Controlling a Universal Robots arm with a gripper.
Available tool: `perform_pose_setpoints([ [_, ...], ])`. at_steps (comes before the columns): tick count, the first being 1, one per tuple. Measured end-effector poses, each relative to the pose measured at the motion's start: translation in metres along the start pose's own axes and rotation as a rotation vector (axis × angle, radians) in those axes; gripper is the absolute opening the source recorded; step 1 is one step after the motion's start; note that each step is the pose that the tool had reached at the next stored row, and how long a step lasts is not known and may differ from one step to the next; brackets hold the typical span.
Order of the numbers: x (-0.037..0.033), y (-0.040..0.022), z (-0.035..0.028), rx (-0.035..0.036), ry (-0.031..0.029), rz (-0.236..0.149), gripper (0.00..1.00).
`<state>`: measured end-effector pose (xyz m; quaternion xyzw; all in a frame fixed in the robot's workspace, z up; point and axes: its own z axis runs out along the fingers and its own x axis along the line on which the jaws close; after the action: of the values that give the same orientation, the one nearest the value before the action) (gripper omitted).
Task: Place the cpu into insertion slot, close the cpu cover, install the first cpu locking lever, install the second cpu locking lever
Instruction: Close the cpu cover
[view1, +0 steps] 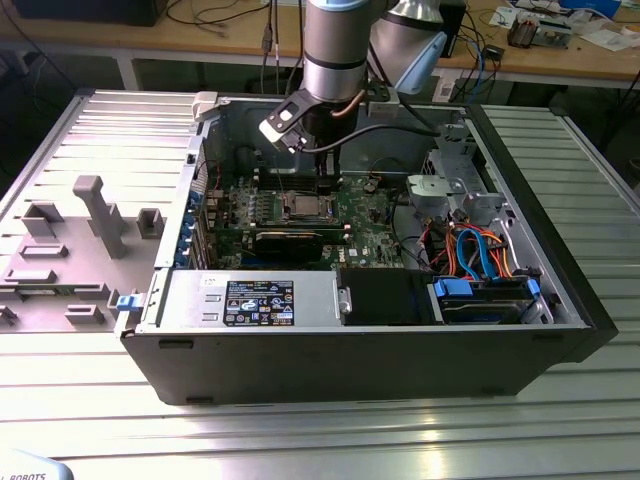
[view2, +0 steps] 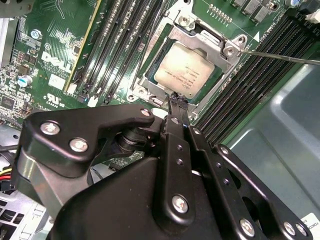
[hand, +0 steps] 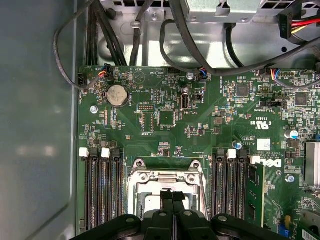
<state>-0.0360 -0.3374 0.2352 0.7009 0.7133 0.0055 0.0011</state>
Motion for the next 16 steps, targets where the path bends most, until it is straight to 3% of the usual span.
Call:
perform_pose_setpoints([
  [11,-0.0001,-0.0023,0.0019,-0.0002,0.0002,0.0,0.11],
  [16,-0.0024,-0.0106,0.0034,0.0,0.0002,0.0,0.11],
])
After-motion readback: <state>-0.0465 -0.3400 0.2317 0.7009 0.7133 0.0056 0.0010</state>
